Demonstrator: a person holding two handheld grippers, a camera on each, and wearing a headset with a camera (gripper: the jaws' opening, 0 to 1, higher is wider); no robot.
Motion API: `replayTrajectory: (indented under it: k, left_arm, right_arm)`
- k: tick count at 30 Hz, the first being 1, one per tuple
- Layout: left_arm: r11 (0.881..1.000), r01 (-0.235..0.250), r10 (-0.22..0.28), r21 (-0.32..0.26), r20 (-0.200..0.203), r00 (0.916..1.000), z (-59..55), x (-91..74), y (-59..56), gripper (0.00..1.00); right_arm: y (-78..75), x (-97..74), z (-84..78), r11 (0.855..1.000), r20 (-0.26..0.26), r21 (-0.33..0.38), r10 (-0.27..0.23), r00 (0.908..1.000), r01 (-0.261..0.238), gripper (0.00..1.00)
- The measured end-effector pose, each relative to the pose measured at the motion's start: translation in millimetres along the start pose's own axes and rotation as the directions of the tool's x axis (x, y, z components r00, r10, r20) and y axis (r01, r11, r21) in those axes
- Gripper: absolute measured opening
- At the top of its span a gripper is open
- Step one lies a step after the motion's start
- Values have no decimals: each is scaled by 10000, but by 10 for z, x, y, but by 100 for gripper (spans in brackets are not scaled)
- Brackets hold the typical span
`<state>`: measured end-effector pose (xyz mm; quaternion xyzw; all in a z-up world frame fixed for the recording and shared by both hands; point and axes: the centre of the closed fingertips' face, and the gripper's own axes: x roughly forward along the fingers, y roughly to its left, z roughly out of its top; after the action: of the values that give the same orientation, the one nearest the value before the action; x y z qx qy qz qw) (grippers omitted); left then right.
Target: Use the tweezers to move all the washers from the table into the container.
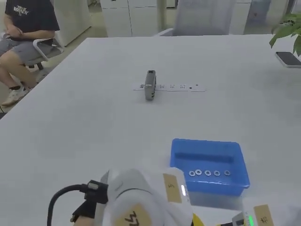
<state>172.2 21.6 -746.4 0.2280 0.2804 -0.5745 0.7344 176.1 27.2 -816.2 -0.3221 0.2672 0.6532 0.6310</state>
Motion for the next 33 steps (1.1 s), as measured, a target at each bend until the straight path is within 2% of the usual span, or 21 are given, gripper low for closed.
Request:
replayTrajectory:
  k: [4,10,15,22,28,33]
  left_arm:
    - [9997,-46,52,244,-252,9997,-17,53,46,0]
    - [9999,11,-6,120,-475,9989,-80,152,129,0]
    - [9998,157,-145,125,-861,9962,-152,210,149,0]
    - [9993,313,-288,183,-1240,9919,-230,223,166,0]
    - [9990,383,-339,236,-1655,9856,-330,225,182,0]
    - [9989,404,-355,220,-1895,9812,-402,225,185,0]
  right_arm:
    - [-70,-39,-74,9994,-65,237,-270,9996,271,5]
    - [-135,-8,-163,9968,-42,629,-489,9988,490,5]
    - [-151,52,-229,9926,12,1050,-622,9981,617,6]
    - [-155,72,-249,9826,393,1758,-688,9969,608,7]
    - [-137,94,-270,9814,404,1834,-655,9970,570,12]
    - [-111,115,-366,9825,47,1766,-612,9981,594,15]
